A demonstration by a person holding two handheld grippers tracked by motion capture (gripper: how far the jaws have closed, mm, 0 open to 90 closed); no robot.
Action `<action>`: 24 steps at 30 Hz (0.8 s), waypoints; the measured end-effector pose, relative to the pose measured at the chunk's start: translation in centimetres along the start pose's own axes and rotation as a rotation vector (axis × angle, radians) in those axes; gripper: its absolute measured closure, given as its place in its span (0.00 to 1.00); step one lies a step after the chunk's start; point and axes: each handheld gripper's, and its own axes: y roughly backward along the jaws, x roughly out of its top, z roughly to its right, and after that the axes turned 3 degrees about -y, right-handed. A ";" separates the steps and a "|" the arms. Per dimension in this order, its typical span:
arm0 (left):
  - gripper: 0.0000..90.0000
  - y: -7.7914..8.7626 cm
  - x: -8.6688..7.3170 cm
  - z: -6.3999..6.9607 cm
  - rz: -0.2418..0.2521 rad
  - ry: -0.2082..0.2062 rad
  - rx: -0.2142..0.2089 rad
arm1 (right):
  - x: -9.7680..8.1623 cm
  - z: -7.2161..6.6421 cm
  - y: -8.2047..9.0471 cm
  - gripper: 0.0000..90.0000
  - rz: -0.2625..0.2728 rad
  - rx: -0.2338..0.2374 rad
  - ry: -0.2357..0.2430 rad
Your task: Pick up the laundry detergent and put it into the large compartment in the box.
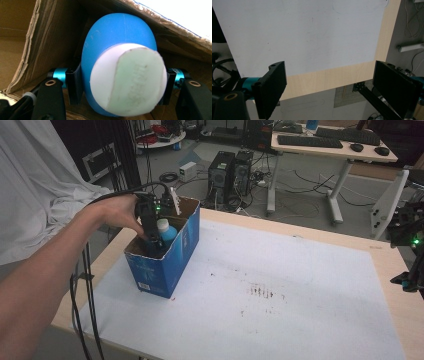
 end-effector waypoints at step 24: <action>0.41 -0.1 0.1 0.1 -0.015 -0.007 0.013 | -0.2 -0.2 -0.1 0.13 0.001 0.006 -0.008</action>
